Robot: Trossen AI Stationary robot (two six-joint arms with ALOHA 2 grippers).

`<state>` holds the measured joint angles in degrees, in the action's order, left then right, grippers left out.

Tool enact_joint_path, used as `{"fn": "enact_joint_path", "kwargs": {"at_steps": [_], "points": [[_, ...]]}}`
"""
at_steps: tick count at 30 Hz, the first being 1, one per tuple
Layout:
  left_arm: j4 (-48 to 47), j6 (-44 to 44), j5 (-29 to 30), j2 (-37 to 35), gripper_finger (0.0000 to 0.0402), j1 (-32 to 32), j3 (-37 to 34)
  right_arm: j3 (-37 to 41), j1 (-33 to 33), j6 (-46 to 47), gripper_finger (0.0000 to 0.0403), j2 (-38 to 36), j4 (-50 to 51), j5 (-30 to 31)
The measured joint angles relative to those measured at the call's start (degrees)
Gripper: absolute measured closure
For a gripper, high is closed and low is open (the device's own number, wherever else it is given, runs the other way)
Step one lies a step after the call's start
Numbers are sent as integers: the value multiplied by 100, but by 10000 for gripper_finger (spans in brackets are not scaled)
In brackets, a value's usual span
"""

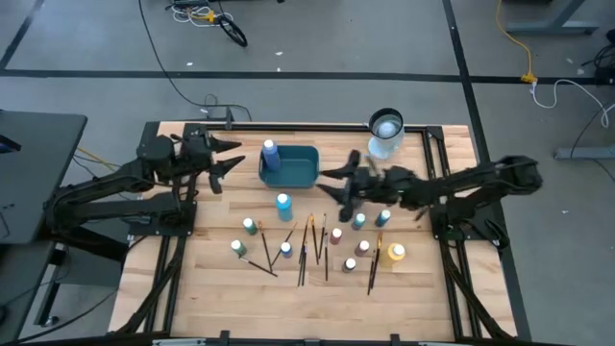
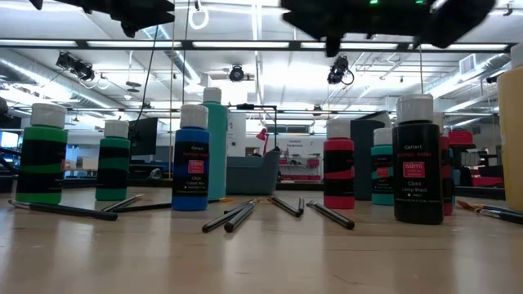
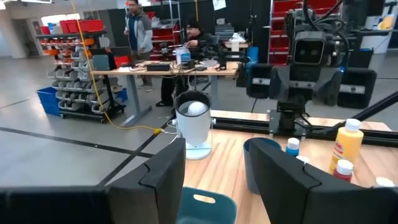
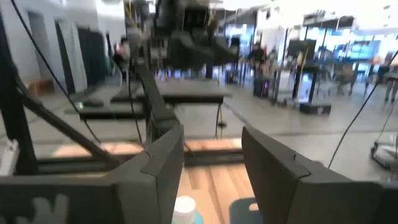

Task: Pick & Place Paint Supplies
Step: Put the blue paint bottle into the blue bin

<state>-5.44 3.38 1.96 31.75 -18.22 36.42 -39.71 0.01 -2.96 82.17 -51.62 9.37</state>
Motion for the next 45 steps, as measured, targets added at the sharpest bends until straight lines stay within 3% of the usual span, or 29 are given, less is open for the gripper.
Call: {"fn": "enact_joint_path", "kwargs": {"at_steps": [5,12,20,27,37,45], "points": [[-176,-4,-16,-2,214,0,0,-913,2,-69,238,931,536,-11],[-174,-11,-14,6,214,0,0,-1897,2,-21,217,2008,987,-539],[-169,-13,-15,6,214,0,0,-2243,-144,513,170,2627,1197,-590],[-167,-13,-13,6,214,0,0,-2242,-326,842,164,2800,1287,-973],[-163,-13,-13,6,214,-1,0,-2238,-356,840,193,2922,1526,-1191],[-163,-13,-13,6,214,0,2,-2238,-356,810,279,2922,1641,-1168]]}}
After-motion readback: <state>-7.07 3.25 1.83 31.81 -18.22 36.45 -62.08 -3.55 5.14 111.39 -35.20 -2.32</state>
